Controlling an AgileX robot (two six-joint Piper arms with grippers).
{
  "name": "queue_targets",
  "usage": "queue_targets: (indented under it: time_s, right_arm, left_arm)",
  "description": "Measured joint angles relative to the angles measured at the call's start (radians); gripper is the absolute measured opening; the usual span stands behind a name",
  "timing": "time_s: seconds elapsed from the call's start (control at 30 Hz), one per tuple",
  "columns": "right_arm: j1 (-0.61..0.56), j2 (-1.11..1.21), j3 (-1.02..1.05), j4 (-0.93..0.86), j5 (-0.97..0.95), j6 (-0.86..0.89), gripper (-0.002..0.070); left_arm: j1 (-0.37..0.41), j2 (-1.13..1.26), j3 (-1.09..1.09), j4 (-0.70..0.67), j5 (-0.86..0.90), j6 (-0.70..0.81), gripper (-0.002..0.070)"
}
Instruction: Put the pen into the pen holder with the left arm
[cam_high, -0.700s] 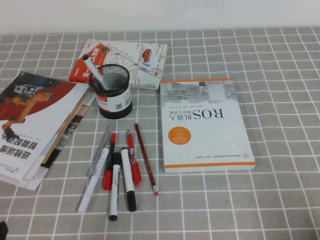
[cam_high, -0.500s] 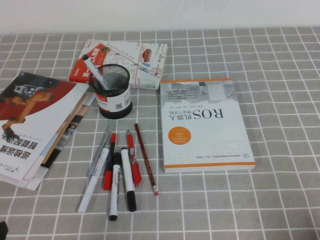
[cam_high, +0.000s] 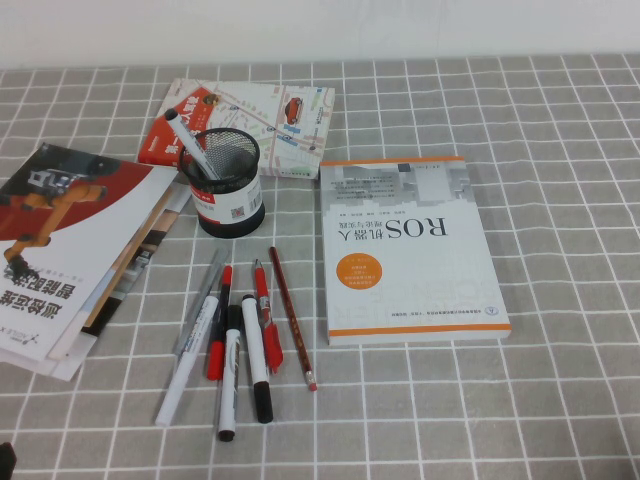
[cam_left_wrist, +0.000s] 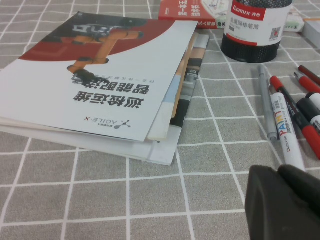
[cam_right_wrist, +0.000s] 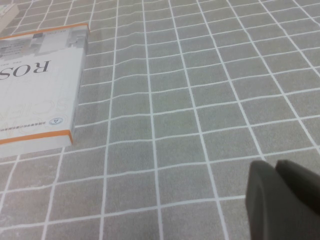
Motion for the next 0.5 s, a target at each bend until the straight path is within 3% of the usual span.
queue_targets:
  time_s: [0.5]
  right_arm:
    - [0.000, 0.000, 0.000, 0.000, 0.000, 0.000, -0.0015]
  left_arm:
    - [0.000, 0.000, 0.000, -0.049, -0.119, -0.035, -0.0002]
